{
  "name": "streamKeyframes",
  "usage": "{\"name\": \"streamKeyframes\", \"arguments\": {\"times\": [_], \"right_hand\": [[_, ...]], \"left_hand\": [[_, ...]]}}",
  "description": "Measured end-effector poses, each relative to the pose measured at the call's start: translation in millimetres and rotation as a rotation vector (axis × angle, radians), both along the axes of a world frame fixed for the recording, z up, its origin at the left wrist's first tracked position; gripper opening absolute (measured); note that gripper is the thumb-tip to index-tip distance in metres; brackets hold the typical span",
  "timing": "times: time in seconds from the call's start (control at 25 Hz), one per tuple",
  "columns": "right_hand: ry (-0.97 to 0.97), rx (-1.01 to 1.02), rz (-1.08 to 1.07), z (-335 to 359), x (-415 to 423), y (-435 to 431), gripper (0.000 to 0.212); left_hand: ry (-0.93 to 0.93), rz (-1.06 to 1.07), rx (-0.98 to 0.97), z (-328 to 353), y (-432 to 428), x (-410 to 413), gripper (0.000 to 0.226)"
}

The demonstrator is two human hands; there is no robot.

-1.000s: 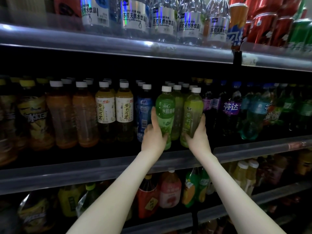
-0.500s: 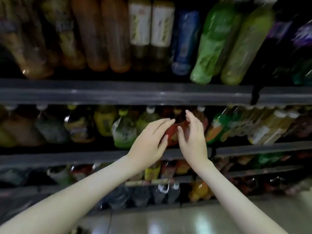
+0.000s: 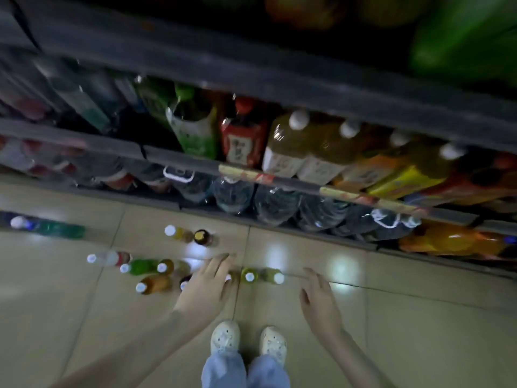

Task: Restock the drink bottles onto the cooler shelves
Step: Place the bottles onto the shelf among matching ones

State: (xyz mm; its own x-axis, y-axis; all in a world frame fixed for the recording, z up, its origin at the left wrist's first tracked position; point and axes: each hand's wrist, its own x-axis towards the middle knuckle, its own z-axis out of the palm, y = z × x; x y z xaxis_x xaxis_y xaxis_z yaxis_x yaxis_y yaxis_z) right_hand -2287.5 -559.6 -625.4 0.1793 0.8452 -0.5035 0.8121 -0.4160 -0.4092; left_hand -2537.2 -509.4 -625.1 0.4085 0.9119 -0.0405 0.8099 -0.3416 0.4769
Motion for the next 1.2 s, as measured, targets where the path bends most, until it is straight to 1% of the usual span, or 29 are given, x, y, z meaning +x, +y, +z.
{"name": "streamKeyframes", "arguments": {"times": [0.04, 0.08, 0.16, 0.2, 0.24, 0.28, 0.32, 0.4, 0.44, 0.52, 0.56, 0.6, 0.64, 0.68, 0.72, 0.76, 0.8, 0.88, 0.92, 0.96, 1.04, 1.12, 1.2], "right_hand": [[0.019, -0.067, 0.012, -45, -5, -5, 0.063], [-0.003, -0.107, 0.056, -84, -9, -7, 0.067], [-0.064, -0.127, 0.204, -162, -22, -6, 0.063], [-0.040, -0.133, 0.303, -194, -32, -3, 0.063], [-0.009, -0.115, 0.387, -228, -41, 0, 0.066], [-0.024, -0.075, 0.488, -260, -52, 1, 0.067], [-0.061, -0.061, 0.580, -295, -65, 3, 0.066], [-0.126, -0.109, 0.621, -347, -82, 10, 0.055], [-0.187, -0.076, 0.649, -369, -88, 13, 0.048], [-0.196, -0.075, 0.608, -394, -91, 16, 0.038], [-0.189, -0.060, 0.582, -395, -89, 17, 0.038], [-0.155, -0.087, 0.562, -381, -90, 17, 0.043], [-0.122, -0.056, 0.533, -361, -91, 14, 0.044], [-0.079, -0.011, 0.467, -331, -92, 13, 0.037], [-0.031, 0.015, 0.407, -293, -89, 11, 0.036], [0.005, 0.010, 0.354, -249, -83, 12, 0.039], [0.047, 0.024, 0.311, -205, -78, 12, 0.037], [0.143, 0.058, 0.257, -107, -65, 17, 0.017], [0.184, 0.086, 0.237, -51, -55, 21, 0.015], [0.229, 0.122, 0.221, 1, -47, 26, 0.019], [0.341, 0.196, 0.151, 101, -29, 32, 0.024], [0.489, 0.281, 0.000, 194, -7, 35, 0.028], [0.548, 0.362, -0.069, 268, 11, 31, 0.043]], "left_hand": [[0.008, 0.004, -0.002, -37, -6, -12, 0.049], [0.025, 0.009, -0.013, -72, -12, -20, 0.049], [0.048, 0.036, -0.060, -148, -25, -28, 0.048], [0.049, 0.050, -0.090, -182, -31, -29, 0.050], [0.040, 0.075, -0.126, -213, -37, -28, 0.057], [0.031, 0.106, -0.150, -240, -43, -26, 0.067], [0.029, 0.136, -0.169, -265, -50, -24, 0.072], [0.010, 0.178, -0.193, -296, -61, -22, 0.067], [-0.008, 0.200, -0.217, -308, -67, -22, 0.063], [-0.051, 0.254, -0.285, -321, -76, -28, 0.059], [-0.059, 0.262, -0.289, -321, -79, -31, 0.055], [-0.062, 0.264, -0.293, -315, -81, -34, 0.051], [-0.064, 0.267, -0.323, -304, -82, -34, 0.048], [-0.066, 0.268, -0.380, -289, -80, -34, 0.049], [-0.065, 0.248, -0.447, -268, -75, -31, 0.054], [-0.058, 0.199, -0.498, -245, -68, -25, 0.059], [-0.052, 0.130, -0.526, -218, -60, -16, 0.066], [-0.088, 0.009, -0.591, -143, -39, 9, 0.081], [-0.107, -0.018, -0.623, -92, -27, 23, 0.086], [-0.128, -0.028, -0.628, -44, -16, 35, 0.086], [-0.141, -0.049, -0.544, 55, 2, 55, 0.080], [-0.175, -0.074, -0.461, 151, 20, 71, 0.078], [-0.258, -0.068, -0.402, 232, 34, 86, 0.075]]}}
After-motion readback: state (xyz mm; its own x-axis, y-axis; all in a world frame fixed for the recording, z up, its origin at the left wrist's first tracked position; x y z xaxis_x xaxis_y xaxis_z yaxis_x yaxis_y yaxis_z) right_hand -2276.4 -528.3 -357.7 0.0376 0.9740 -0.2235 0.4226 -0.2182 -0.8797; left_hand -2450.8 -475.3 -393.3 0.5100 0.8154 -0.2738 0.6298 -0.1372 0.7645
